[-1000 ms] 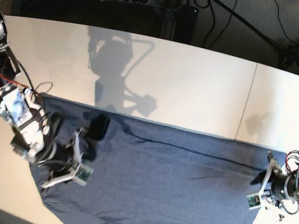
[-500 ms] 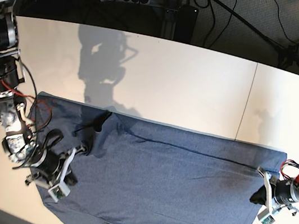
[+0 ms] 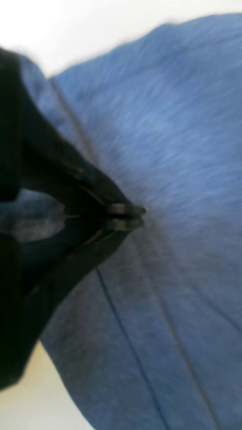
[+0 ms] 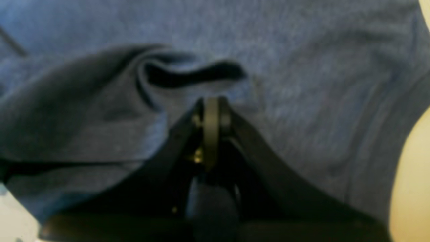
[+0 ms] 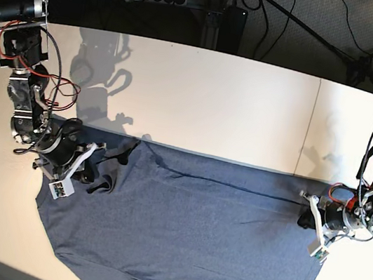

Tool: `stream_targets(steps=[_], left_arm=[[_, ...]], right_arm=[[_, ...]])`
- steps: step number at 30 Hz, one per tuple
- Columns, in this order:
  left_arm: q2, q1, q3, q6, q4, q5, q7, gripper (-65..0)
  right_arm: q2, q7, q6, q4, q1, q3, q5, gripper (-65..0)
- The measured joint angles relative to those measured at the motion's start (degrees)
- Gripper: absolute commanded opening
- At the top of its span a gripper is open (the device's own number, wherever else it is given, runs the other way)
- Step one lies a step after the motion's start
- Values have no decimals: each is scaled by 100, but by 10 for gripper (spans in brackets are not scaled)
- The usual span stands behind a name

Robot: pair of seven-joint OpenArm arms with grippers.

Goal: Fold the T-shirt properly
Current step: 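Pull the pinched shirt edge toward the robot with both grippers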

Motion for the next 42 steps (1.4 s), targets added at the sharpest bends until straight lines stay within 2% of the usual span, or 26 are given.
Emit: stream_targets(steps=[6, 15, 19, 22, 29, 35, 42], left_arm=[[125, -72, -31, 20, -476, -118, -92, -650], [-22, 35, -68, -42, -258, -55, 520, -650], [-420, 774, -140, -68, 551, -374, 387, -650], [-599, 1384, -518, -74, 1244, -328, 437, -650], [-638, 3112, -1904, -79, 3051, -223, 1029, -650], [-619, 4234, -2304, -79, 4389, -90, 1279, -650], [-590, 4874, -2778, -85, 4942, 37, 1410, -650]], right_arm=[[-17, 271, -7, 33, -332, 42, 101, -650], [-17, 227, -7, 201, -627, 203, 33, -650], [-13, 179, -9, 737, -1217, 597, 70, -650], [-7, 68, -9, 1261, -1703, 887, 81, -650], [208, -87, -9, 2544, -2973, 1360, 39, -650], [509, -280, -2, 3248, -3713, 1545, -46, -650], [522, -321, -2, 3692, -4413, 2039, 127, -650]])
